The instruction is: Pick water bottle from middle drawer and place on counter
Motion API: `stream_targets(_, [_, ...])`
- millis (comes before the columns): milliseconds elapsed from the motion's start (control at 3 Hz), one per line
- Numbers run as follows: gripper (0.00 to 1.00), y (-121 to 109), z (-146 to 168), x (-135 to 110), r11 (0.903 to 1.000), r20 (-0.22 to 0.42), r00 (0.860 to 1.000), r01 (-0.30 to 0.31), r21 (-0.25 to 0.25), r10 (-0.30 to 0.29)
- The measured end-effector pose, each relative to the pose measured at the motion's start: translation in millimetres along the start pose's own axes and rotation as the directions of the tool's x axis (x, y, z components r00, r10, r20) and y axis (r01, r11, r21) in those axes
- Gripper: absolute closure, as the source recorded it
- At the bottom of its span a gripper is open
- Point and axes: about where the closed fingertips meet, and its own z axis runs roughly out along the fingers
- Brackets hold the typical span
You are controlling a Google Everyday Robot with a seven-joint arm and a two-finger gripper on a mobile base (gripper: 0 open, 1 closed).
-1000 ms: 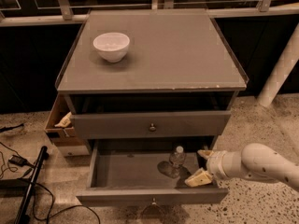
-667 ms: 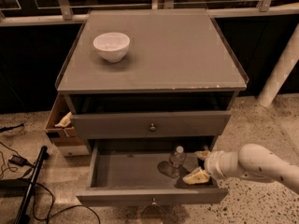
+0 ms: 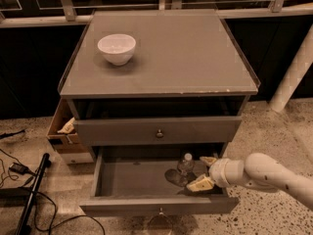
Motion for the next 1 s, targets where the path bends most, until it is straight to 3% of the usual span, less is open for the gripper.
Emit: stream_targets(1000, [0.21, -3.6, 39.4, -14.2, 0.9998, 0.127, 0.992, 0.021, -0.004, -0.02])
